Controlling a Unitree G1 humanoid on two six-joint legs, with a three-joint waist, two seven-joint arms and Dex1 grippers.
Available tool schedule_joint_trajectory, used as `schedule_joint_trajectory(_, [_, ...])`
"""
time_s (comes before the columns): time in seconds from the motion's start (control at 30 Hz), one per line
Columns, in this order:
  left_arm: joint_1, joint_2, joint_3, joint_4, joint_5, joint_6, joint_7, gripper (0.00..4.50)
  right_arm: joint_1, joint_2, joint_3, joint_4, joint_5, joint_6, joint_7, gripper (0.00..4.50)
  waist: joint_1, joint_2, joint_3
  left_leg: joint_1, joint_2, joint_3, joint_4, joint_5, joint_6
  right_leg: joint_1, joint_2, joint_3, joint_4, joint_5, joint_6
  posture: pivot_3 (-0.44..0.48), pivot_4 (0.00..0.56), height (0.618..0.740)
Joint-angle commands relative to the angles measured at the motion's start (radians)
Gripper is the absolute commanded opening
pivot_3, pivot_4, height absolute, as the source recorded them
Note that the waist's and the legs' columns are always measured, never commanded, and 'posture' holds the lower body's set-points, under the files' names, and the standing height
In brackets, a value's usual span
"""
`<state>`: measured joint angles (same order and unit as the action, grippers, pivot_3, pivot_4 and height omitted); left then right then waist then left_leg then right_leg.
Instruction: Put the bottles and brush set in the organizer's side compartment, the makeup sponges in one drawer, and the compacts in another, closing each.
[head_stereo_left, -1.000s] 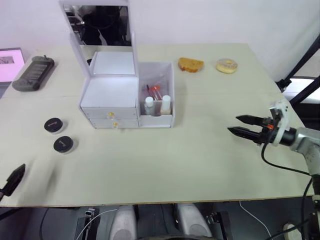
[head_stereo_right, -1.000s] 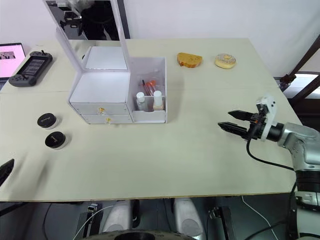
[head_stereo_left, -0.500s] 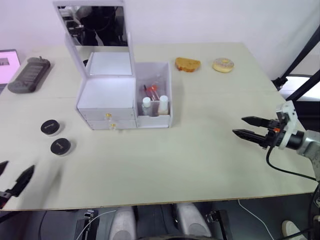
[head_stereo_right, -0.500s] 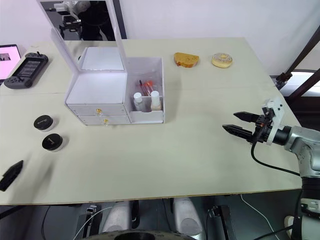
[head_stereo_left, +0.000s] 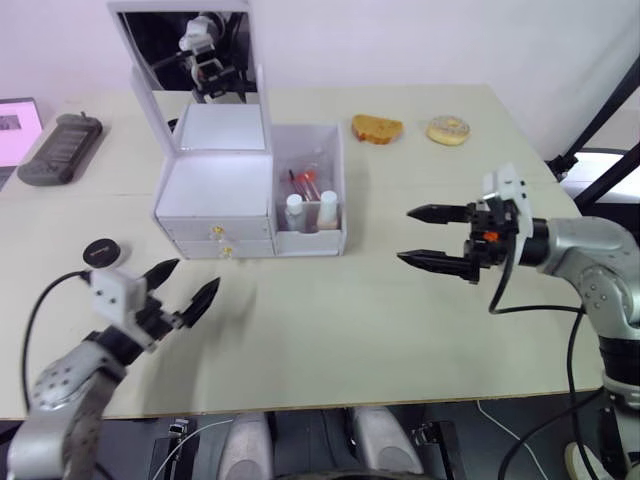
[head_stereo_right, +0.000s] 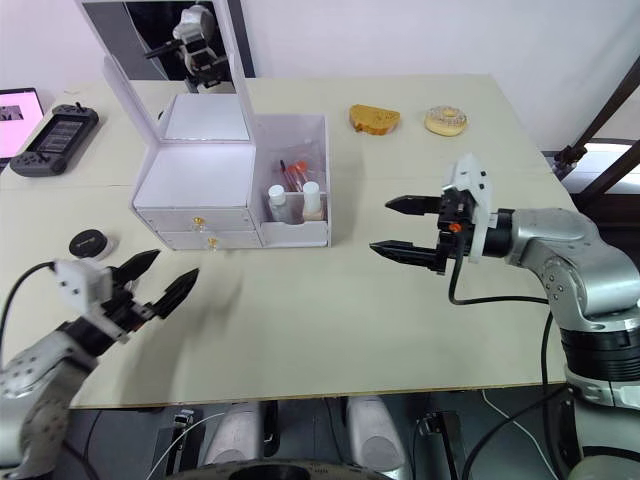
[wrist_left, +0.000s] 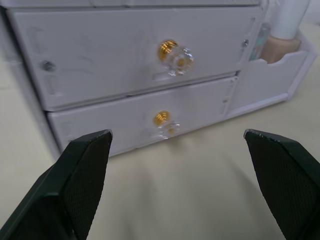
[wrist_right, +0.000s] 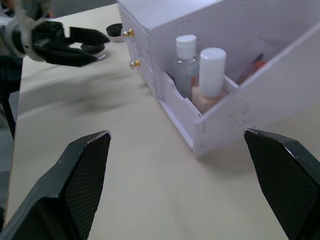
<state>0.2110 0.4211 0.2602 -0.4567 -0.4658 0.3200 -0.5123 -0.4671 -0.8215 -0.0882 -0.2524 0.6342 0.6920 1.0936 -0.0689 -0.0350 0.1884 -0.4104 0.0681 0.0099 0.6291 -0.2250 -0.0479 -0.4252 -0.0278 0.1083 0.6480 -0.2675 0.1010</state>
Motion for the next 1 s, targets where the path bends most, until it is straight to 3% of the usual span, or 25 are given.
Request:
schedule_joint_trajectory(0.03, [-0.013,-0.062,-0.055,-0.014,0.08,-0.014,0.107,4.46,-0.023,0.003,-0.02,-0.047,0.023,0.012,-0.029,4.5,0.001,0.0,0.0,0.0,0.0,0.0,0.0,0.0,0.0,0.0,0.0,0.0,0.0,0.0,0.0,0.0,0.15,0.74])
schedule_joint_trajectory(0.2, [-0.024,-0.138,-0.128,0.026,0.14,-0.064,0.148,4.46,-0.019,-0.003,-0.021,-0.063,0.018,0.017,-0.045,4.5,0.002,0.0,0.0,0.0,0.0,-0.002,0.001,0.0,0.0,0.0,0.001,0.0,0.001,0.001,0.001,0.0,0.15,0.74])
schedule_joint_trajectory(0.3, [-0.031,-0.182,-0.138,0.068,0.176,-0.098,0.193,3.67,-0.02,-0.008,-0.022,-0.068,0.014,0.017,-0.052,4.5,0.001,0.0,0.0,0.0,0.0,-0.002,0.001,0.0,0.0,0.001,0.001,0.0,0.001,0.001,0.001,0.0,0.15,0.74])
schedule_joint_trajectory(0.37, [-0.046,-0.206,-0.155,0.091,0.225,-0.121,0.232,2.81,-0.022,-0.015,-0.025,-0.07,0.011,0.019,-0.056,4.5,0.002,0.0,0.0,0.0,0.0,-0.003,0.001,0.0,0.0,0.001,0.001,0.0,0.001,0.001,0.002,0.0,0.15,0.74])
schedule_joint_trajectory(1.0, [-0.153,-0.27,-0.21,0.148,0.322,-0.186,0.313,2.81,-0.051,-0.031,-0.013,-0.06,-0.015,0.01,-0.063,4.5,0.015,0.0,0.0,0.0,-0.001,-0.003,0.002,0.0,0.0,0.001,0.001,0.0,0.001,0.001,0.002,0.0,0.15,0.74])
